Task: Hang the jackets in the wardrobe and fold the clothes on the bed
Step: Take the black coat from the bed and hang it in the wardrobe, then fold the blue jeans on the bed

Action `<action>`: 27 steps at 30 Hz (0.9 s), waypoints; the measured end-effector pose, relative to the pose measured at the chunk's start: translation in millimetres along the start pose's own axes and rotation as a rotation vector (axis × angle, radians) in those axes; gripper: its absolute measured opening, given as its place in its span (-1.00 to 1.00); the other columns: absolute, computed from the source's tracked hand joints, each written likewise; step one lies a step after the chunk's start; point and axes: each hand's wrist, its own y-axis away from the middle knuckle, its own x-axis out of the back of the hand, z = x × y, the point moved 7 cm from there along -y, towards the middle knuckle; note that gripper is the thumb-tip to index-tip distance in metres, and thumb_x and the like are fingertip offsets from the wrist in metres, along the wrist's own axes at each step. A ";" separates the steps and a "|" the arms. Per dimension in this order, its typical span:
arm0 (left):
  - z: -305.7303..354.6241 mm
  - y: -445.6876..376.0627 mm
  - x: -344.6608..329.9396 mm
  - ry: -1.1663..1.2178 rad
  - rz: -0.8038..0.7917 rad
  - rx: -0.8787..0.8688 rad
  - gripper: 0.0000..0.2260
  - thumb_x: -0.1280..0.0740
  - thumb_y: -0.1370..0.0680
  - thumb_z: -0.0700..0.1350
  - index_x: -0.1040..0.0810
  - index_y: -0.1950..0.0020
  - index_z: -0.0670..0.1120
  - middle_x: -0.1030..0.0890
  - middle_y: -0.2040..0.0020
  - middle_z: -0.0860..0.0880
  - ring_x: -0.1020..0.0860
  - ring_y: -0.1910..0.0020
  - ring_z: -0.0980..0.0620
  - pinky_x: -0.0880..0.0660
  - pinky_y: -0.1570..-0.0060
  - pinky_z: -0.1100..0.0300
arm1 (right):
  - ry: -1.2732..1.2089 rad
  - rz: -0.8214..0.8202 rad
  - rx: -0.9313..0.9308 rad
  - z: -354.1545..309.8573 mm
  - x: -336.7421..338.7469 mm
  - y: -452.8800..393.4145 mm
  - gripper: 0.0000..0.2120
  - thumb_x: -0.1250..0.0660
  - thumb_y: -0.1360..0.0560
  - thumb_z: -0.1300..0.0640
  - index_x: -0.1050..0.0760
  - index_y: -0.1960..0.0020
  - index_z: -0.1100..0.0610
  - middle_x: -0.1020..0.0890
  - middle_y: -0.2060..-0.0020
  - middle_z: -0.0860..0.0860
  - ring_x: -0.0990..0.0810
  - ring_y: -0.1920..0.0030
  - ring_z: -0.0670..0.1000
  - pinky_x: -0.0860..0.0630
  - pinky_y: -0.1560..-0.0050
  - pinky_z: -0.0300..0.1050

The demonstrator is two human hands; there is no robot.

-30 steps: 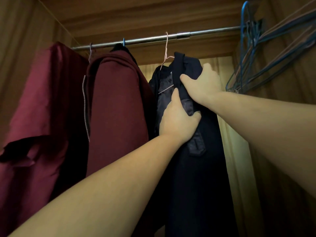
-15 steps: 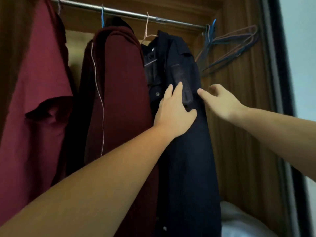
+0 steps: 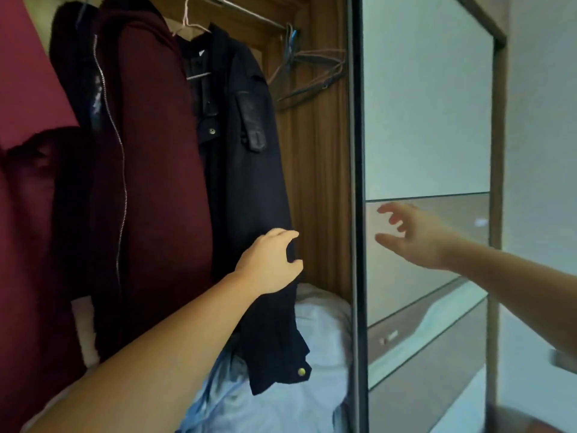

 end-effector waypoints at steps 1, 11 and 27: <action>8.1 7.1 -12.8 0.003 -0.019 0.006 -0.47 -0.32 -0.54 0.02 -0.30 -0.50 0.04 -0.29 -0.49 0.06 -0.32 -0.42 0.00 -0.38 -0.33 -0.03 | 0.032 -0.012 -0.020 13.3 3.1 16.9 -0.48 -0.35 -0.50 -0.10 -0.33 -0.40 -0.01 -0.50 -0.19 0.06 -0.53 -0.10 0.07 -0.48 -0.14 -0.01; 162.8 93.6 -140.6 0.043 -0.249 -0.169 -0.50 -0.35 -0.48 0.03 -0.40 -0.42 0.07 -0.43 -0.38 0.03 -0.44 -0.31 -0.06 -0.44 -0.21 0.06 | 0.224 -0.117 -0.236 124.7 46.0 206.7 -0.42 -0.27 -0.51 -0.17 -0.24 -0.46 -0.03 -0.41 -0.35 0.03 -0.49 -0.24 0.11 -0.47 -0.20 0.04; 338.8 228.9 -248.9 0.345 -0.495 -0.705 -0.45 -0.29 -0.52 0.12 -0.26 -0.49 0.13 -0.30 -0.47 0.09 -0.35 -0.39 -0.01 -0.44 -0.23 0.02 | 0.569 -0.047 -0.924 144.7 133.8 513.9 -0.40 -0.27 -0.50 -0.15 -0.16 -0.47 -0.09 -0.38 -0.36 0.01 -0.43 -0.29 0.11 -0.42 -0.26 0.07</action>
